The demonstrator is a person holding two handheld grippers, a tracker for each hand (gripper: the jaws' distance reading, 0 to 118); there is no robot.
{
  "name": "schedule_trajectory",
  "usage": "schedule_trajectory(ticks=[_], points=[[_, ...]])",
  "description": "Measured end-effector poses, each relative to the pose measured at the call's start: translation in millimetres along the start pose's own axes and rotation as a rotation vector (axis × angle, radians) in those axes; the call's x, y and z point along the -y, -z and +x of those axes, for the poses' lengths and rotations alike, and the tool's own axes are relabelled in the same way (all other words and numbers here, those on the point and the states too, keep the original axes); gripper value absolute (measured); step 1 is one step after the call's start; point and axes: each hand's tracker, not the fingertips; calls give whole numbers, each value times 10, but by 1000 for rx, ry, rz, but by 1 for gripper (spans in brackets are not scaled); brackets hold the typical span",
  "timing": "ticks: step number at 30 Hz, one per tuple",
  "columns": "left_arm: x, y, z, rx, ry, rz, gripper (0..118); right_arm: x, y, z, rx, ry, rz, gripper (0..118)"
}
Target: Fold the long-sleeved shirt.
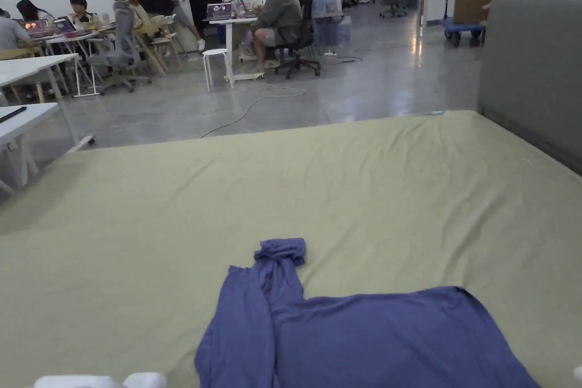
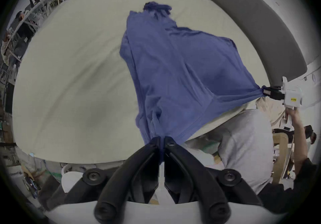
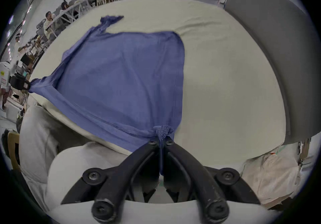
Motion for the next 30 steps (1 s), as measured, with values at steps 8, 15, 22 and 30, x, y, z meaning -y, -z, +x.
schedule_trajectory(ticks=[8,15,22,30], points=[[215,737,-242,-2,-85,-121,0,78,570,48,13,-9,-101,0],[183,556,-272,-7,-185,-9,39,-92,485,75,57,26,-135,41],[202,-341,-47,39,-220,354,114,-422,-487,33,93,77,147,101],[-436,204,85,20,-243,249,0,-811,-628,-421,-78,249,366,0]])
